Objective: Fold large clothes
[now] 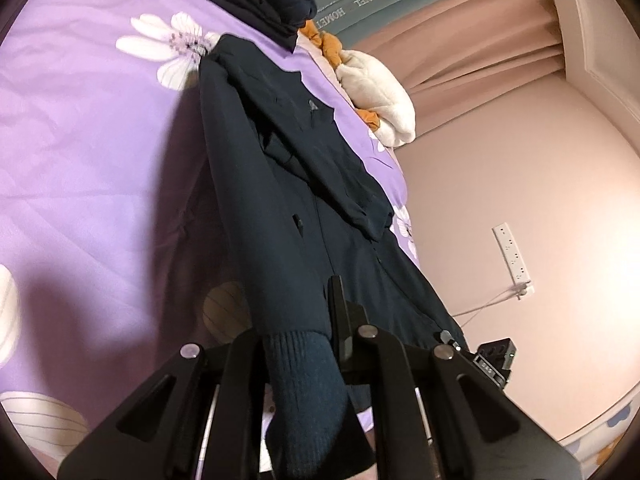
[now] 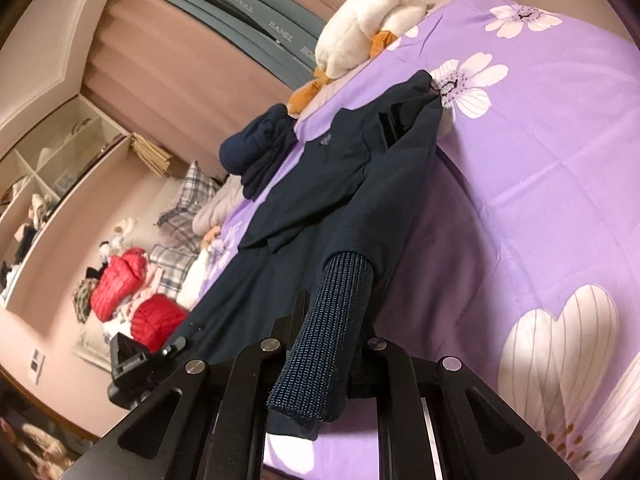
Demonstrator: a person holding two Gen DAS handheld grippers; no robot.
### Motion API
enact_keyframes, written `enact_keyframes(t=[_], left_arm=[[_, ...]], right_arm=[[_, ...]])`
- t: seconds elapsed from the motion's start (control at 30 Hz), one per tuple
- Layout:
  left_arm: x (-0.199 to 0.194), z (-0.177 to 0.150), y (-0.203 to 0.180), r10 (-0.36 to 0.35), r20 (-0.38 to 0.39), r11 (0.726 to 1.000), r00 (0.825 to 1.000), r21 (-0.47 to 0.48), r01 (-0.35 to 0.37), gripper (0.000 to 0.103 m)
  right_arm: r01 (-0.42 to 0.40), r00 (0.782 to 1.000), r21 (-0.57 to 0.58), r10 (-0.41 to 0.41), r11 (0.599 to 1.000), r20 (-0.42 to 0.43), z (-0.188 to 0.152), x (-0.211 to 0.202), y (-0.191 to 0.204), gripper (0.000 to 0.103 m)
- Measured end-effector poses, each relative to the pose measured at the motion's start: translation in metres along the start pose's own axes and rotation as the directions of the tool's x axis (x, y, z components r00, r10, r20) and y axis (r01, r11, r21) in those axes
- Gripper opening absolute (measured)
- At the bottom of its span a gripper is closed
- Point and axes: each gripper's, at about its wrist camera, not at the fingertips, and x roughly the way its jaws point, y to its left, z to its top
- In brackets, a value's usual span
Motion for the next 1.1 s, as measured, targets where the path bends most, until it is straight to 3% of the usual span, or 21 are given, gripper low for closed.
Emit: enact_keyframes(t=[0.17,0.67,0.83,1.1], left_arm=[[-0.006,0.002,0.001,-0.035,0.019,0.999,0.999,-0.020,0.035,0.008],[-0.035,-0.001,-0.031,-0.097,0.029,0.994,0.995,0.052,0.096,0.008],[-0.059,-0.010,-0.044,-0.135,0.048,0.987,0.990,0.095,0.130,0.008],[-0.099,-0.020,-0.072,-0.182,0.090,0.974,0.979,0.155,0.167,0.008]], right_arm=[[-0.064,0.998,0.038,0.063,0.997,0.020,-0.001,-0.003,-0.005,0.014],[-0.168,0.985,0.006,0.168,0.986,0.038,0.001,-0.031,0.018,0.014],[-0.223,0.973,-0.063,0.226,0.973,0.050,0.004,-0.053,0.038,0.014],[-0.245,0.963,-0.242,0.265,0.939,0.053,0.003,-0.084,0.077,0.014]])
